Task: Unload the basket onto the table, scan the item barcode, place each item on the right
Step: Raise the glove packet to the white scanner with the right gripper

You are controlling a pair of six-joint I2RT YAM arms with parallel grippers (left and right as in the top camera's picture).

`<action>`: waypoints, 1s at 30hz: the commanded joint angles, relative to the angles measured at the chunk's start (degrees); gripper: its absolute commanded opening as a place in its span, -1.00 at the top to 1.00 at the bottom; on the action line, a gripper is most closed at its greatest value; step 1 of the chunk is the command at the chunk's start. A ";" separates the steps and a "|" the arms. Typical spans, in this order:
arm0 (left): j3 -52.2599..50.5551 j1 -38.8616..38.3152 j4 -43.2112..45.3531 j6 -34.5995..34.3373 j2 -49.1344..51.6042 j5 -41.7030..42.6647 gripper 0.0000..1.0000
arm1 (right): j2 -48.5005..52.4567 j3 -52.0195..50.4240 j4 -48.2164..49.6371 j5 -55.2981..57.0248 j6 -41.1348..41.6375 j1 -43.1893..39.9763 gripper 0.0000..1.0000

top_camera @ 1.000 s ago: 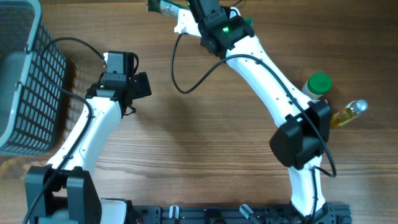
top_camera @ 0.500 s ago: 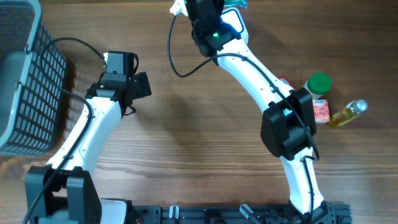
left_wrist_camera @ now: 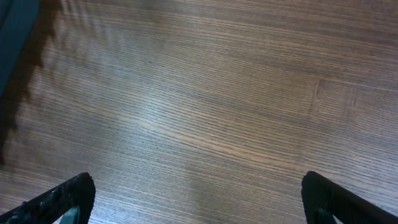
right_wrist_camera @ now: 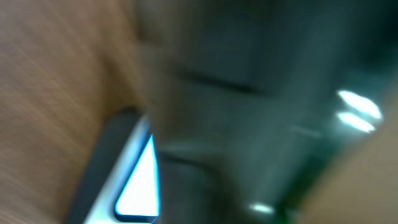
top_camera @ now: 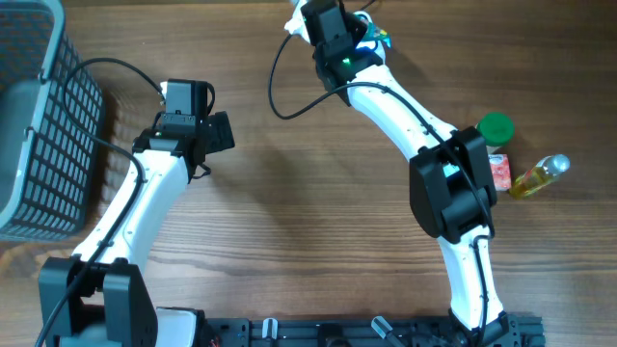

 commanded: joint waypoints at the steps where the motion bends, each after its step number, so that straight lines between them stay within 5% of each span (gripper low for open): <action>1: 0.52 0.20 0.00 0.31 -0.09 -0.31 -1.00 | 0.92 -0.81 -0.48 -5.60 1.84 0.39 0.92; 6: 0.52 0.20 0.00 0.31 -0.09 -0.31 -1.00 | 0.92 -0.87 -6.34 -14.80 -0.20 0.37 0.91; 17: 0.52 0.20 0.00 0.31 -0.09 -0.31 -1.00 | 0.39 -0.83 -7.67 -12.52 0.26 -0.35 0.91; 23: 0.52 0.20 0.00 0.31 -0.09 -0.31 -1.00 | -8.13 -0.79 -8.66 -11.50 0.74 -0.74 0.91; 30: 0.52 0.20 0.00 0.31 -0.09 -0.31 -1.00 | -24.44 -0.79 -35.32 -29.86 3.26 -0.63 0.91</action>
